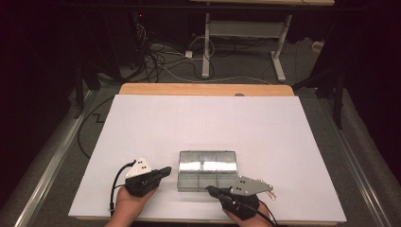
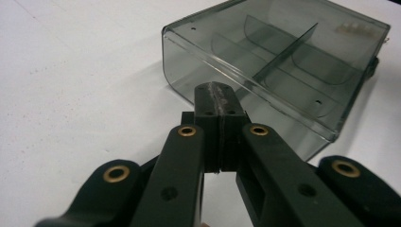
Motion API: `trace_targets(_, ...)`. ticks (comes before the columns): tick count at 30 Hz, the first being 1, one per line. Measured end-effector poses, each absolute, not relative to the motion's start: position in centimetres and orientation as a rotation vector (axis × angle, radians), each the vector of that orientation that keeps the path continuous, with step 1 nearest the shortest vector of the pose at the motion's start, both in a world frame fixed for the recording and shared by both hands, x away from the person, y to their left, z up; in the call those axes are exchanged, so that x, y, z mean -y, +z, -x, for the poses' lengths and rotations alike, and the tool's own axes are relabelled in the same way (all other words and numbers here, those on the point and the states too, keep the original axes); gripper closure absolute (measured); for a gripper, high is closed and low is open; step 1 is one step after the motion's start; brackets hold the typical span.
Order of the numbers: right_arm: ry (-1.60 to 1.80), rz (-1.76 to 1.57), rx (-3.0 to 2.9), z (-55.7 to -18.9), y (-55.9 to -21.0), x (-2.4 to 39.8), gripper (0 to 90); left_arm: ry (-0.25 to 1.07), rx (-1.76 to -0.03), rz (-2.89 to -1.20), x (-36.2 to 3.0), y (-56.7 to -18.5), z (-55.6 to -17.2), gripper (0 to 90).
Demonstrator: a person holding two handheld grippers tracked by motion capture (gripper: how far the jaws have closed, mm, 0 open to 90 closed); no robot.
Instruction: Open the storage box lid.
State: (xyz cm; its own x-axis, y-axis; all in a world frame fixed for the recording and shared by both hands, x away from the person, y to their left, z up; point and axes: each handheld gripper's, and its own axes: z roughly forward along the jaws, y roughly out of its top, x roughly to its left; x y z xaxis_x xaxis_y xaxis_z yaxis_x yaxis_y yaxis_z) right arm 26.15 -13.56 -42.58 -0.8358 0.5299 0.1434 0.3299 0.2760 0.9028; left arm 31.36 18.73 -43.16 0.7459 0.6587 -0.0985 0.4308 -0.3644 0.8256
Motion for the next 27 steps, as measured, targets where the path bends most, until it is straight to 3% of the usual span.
trace_targets(10, 1.49, -0.827, -2.496, -26.1, -44.9, 11.7, 90.0, 0.306, -0.81, -2.042, -18.3, -43.6, -32.0, 87.7)
trace_targets(27, 1.447, -0.96, -2.472, -27.2, -45.7, 12.3, 90.0, 0.303, -0.82, -2.025, -18.5, -43.7, -32.0, 87.7)
